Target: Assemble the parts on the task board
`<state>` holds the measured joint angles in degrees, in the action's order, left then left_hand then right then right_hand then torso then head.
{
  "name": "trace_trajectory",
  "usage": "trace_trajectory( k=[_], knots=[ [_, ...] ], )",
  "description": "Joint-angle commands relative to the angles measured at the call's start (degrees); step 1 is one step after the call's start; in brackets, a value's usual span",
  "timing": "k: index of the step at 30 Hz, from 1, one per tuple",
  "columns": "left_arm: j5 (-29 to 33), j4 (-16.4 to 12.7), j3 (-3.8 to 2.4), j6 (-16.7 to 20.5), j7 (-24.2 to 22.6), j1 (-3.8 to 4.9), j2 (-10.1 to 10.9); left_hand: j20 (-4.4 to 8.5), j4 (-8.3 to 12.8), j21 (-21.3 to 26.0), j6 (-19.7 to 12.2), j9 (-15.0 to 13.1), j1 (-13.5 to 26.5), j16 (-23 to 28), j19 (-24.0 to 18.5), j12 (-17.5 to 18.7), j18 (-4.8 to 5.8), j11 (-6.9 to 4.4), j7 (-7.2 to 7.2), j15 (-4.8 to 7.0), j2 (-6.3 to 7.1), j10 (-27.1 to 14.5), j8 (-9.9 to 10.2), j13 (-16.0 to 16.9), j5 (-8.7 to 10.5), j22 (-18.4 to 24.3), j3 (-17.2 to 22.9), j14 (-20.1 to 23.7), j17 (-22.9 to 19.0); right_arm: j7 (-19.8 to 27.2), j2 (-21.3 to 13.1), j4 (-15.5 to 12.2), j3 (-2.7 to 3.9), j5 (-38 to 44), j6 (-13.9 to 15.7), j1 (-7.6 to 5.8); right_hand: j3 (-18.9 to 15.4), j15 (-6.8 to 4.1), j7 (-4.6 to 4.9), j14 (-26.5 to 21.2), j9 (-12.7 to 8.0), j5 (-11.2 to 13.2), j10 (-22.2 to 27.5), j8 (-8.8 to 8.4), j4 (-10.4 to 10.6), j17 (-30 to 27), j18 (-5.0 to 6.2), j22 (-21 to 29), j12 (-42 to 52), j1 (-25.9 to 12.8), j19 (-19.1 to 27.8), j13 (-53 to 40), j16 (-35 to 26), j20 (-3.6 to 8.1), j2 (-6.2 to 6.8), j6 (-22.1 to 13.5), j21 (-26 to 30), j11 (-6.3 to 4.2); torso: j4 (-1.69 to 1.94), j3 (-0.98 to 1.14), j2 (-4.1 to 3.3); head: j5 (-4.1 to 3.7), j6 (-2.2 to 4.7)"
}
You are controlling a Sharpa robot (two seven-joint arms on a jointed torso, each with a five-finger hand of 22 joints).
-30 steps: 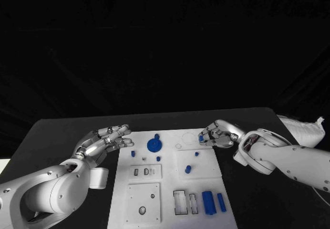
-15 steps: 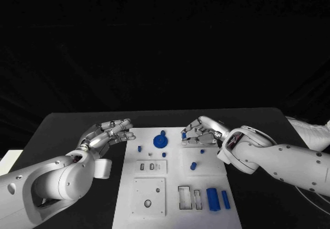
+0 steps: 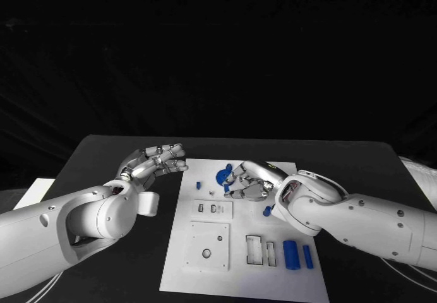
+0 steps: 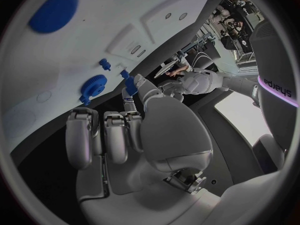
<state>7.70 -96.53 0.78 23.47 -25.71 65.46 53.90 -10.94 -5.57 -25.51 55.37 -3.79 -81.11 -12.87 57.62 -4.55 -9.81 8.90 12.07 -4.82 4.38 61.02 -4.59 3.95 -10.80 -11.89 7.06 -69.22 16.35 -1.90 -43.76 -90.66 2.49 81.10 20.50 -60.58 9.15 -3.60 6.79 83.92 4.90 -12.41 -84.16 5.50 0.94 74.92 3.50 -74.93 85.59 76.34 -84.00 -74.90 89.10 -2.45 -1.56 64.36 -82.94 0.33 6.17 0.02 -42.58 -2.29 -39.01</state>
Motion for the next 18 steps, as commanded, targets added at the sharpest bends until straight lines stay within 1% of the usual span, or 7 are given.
trace_trajectory(
  k=[1, 3, 4, 8, 18],
  knots=[
    [0.45, 0.01, -0.01, -1.45, -0.39, 0.02, -0.27, 0.04, 0.26, -0.23, -0.07, 0.03, 0.18, 0.22, -0.29, 0.38, -0.44, 0.03, 0.36, -0.23, -0.6, -0.3, 0.38, -0.04, 0.01, -0.09, -0.01, 0.05, 0.06, -3.29, 0.97, 0.49, -0.15, 6.39, -3.13, 0.65, 0.78, -0.4, -2.26, 5.8, 0.65, 0.17, -4.05, 0.13, 0.38, 13.81, -0.55, -0.27, -0.34, 0.04, -1.09, -12.63, 0.28, 0.5, -0.45, 3.12, -0.19, -0.42, 0.0, -0.18, 0.36, 0.44, -0.39],
    [0.47, 0.03, 0.0, -1.46, -0.38, 0.02, -0.34, 0.04, 0.26, -0.23, -0.07, 0.03, 0.18, 0.22, -0.29, 0.38, -0.44, 0.03, 0.36, -0.23, -0.6, -0.3, 0.38, -0.04, 0.01, -0.09, -0.01, 0.05, 0.06, -3.63, 1.61, 0.66, -0.26, 7.39, -3.57, 1.02, 0.78, -0.4, -2.26, 5.8, 0.65, 0.18, -4.05, 0.13, 0.38, 13.8, -0.55, -0.26, -0.35, 0.03, -1.09, -12.62, 0.28, 0.5, -0.44, 3.12, -0.18, -0.42, -0.03, -0.19, 0.4, 0.49, -0.51],
    [0.48, 0.02, 0.0, -1.47, -0.38, 0.02, -0.38, 0.04, 0.26, -0.23, -0.07, 0.03, 0.18, 0.22, -0.29, 0.38, -0.44, 0.03, 0.36, -0.23, -0.6, -0.3, 0.38, -0.04, 0.01, -0.09, -0.01, 0.05, 0.06, -3.8, 1.91, 0.73, -0.32, 7.88, -3.82, 1.2, 0.81, -0.4, -2.24, 5.79, 0.66, 0.28, -4.02, 0.1, 0.39, 13.77, -0.54, -0.22, -0.43, -0.08, -1.07, -12.58, 0.26, 0.51, -0.38, 3.1, -0.16, -0.41, -0.02, -0.15, 0.35, 0.48, -0.55],
    [0.51, -0.08, 0.01, -1.52, -0.34, 0.02, -0.47, 0.04, 0.26, -0.23, -0.07, 0.03, 0.18, 0.22, -0.29, 0.38, -0.44, 0.03, 0.36, -0.23, -0.6, -0.3, 0.38, -0.04, 0.01, -0.09, -0.01, 0.05, 0.06, -4.51, 2.78, 0.96, -0.49, 9.28, -4.59, 1.7, 0.81, -0.4, -2.24, 5.79, 0.66, 0.28, -4.02, 0.1, 0.39, 13.77, -0.54, -0.22, -0.43, -0.08, -1.07, -12.58, 0.26, 0.51, -0.38, 3.1, -0.16, -0.41, 0.05, -0.13, 0.26, 0.45, -0.54],
    [0.52, -0.29, 0.01, -1.58, -0.26, 0.02, -0.47, 0.04, 0.26, -0.23, -0.07, 0.03, 0.18, 0.22, -0.29, 0.38, -0.44, 0.03, 0.36, -0.23, -0.6, -0.3, 0.38, -0.04, 0.01, -0.09, -0.01, 0.05, 0.06, -5.76, 3.48, 1.54, -0.65, 10.8, -6.15, 2.04, 0.84, -0.39, -2.22, 5.77, 0.67, 0.37, -4.01, 0.08, 0.42, 13.65, -0.53, -0.14, -0.45, -0.25, -1.05, -12.58, 0.2, 0.51, -0.31, 3.09, -0.12, -0.39, 0.03, -0.06, 0.18, 0.34, -0.54]
  ],
)
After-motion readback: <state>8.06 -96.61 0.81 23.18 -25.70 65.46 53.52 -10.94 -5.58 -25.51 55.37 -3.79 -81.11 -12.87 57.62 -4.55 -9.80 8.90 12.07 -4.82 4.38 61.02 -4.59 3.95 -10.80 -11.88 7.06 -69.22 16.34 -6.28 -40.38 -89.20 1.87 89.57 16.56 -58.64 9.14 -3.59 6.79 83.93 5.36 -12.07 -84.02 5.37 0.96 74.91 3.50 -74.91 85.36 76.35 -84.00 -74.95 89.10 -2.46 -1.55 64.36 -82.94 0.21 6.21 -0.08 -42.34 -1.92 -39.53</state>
